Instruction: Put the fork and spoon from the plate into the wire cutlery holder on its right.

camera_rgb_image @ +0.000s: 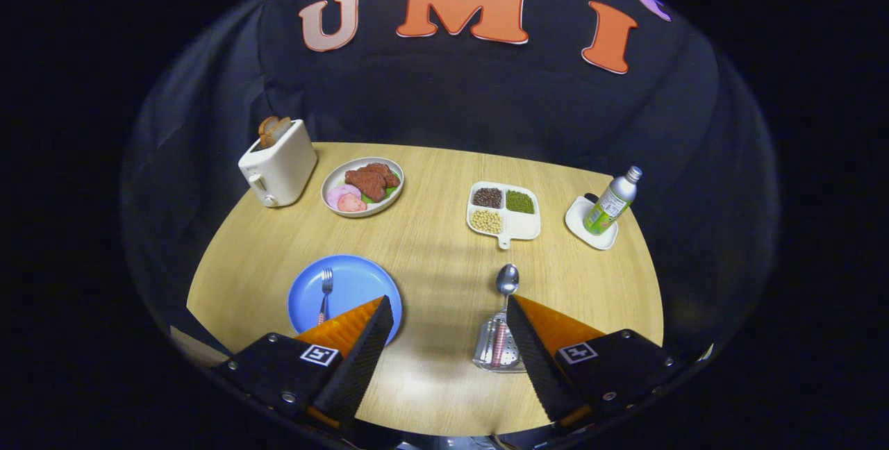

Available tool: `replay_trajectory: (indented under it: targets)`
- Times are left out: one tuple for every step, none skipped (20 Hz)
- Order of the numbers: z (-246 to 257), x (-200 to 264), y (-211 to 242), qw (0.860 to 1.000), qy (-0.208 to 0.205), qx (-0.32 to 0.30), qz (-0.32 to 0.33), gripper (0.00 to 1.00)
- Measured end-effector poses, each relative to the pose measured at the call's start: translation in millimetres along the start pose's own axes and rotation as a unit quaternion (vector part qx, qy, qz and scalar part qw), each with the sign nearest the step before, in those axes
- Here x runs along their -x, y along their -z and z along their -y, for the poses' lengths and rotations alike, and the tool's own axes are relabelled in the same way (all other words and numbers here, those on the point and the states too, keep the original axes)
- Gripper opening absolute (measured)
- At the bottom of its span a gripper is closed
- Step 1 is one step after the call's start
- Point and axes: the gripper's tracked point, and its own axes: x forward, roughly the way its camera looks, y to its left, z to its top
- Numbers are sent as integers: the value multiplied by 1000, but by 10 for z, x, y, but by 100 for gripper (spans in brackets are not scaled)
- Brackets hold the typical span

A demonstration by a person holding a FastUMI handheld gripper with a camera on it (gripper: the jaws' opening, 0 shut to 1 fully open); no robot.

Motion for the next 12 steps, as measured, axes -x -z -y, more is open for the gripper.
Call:
replay_trajectory:
  targets:
    - [-124,-31,14,1000,-5,-3,9,99]
    - [-243,-69,35,1000,-9,-4,18,99]
    - [-352,-124,75,1000,-11,-4,25,99]
    - [-485,-168,122,999,-16,-3,31,99]
    - [-626,-216,160,999,-23,-1,34,99]
    - [-767,-265,201,999,-31,-1,38,99]
    - [-925,-308,229,998,-41,-4,43,99]
    - [-1065,-352,260,998,-53,-6,46,99]
    - [-1171,-406,312,997,-61,-7,49,99]
    - [-1259,-452,366,997,-65,-6,50,99]
    - [-1335,-515,411,997,-65,-4,50,99]
    - [-1399,-572,480,997,-65,0,46,99]
